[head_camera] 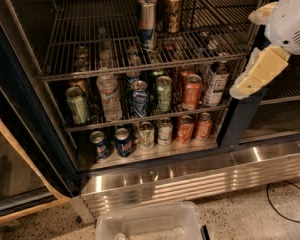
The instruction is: Pick orange can from top shelf of fridge
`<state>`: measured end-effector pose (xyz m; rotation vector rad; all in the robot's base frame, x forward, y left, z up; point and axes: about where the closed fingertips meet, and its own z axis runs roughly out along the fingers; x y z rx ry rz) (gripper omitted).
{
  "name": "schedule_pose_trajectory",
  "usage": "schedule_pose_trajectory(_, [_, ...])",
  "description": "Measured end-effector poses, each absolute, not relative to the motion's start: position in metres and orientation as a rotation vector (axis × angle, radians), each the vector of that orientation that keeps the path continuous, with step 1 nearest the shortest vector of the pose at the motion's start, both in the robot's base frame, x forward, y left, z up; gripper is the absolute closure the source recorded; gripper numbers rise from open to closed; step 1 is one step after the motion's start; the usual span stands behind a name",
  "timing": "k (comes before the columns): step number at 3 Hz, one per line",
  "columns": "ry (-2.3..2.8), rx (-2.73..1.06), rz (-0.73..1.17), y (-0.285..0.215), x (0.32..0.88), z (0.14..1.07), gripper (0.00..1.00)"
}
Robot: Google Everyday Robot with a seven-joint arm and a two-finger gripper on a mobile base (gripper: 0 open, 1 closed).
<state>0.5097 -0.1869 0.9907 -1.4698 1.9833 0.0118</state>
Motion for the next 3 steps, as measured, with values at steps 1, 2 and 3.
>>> schedule_pose_trajectory(1, [1.884,-1.343,0.063,-0.169,0.520,0.994,0.00])
schedule_pose_trajectory(2, [1.771,-1.209,0.085,-0.161,0.540,1.005,0.00])
schedule_pose_trajectory(3, [1.726,-1.145,0.040,-0.163,0.552,1.024,0.00])
